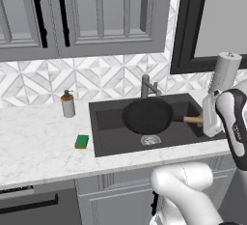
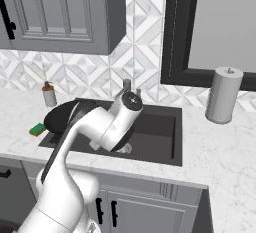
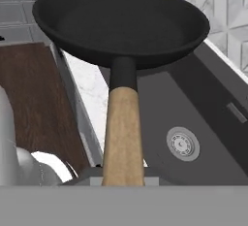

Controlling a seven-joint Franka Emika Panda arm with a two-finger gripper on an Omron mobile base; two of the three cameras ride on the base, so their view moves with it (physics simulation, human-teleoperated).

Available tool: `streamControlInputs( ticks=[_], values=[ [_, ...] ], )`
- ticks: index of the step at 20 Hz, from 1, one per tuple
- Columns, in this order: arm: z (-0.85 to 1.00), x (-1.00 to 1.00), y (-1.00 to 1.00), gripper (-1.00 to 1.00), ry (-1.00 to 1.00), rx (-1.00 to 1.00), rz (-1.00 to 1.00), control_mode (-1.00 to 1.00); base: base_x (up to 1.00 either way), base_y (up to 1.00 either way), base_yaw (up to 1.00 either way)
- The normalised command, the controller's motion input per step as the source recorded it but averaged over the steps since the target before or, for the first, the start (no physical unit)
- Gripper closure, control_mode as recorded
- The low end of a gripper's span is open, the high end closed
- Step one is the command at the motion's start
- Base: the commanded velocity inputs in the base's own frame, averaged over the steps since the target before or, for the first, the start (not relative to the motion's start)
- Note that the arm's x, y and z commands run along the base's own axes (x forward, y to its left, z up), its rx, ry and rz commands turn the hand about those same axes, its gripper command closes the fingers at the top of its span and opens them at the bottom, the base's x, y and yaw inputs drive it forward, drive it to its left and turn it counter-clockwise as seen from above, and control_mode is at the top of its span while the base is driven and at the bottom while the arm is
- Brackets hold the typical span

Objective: Pick the pan and sponge and place them into the sink. Then turn on the water.

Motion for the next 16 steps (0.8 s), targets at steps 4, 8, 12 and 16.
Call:
streamControlInputs(
  ticks=[4, 8, 12, 16],
  values=[
    [-0.12, 0.26, -0.27, 1.0, 0.16, 0.0, 0.13, -1.0, 0.0, 0.0, 0.0],
    [-0.19, 0.23, -0.16, 1.0, 0.03, 0.0, 0.14, -1.0, 0.0, 0.0, 0.0],
    [-0.26, 0.38, -0.02, 1.0, 0.0, -0.01, 0.09, -1.0, 0.0, 0.0, 0.0],
    [-0.31, 0.43, 0.0, 1.0, 0.0, -0.03, 0.04, -1.0, 0.0, 0.0, 0.0]
  ],
)
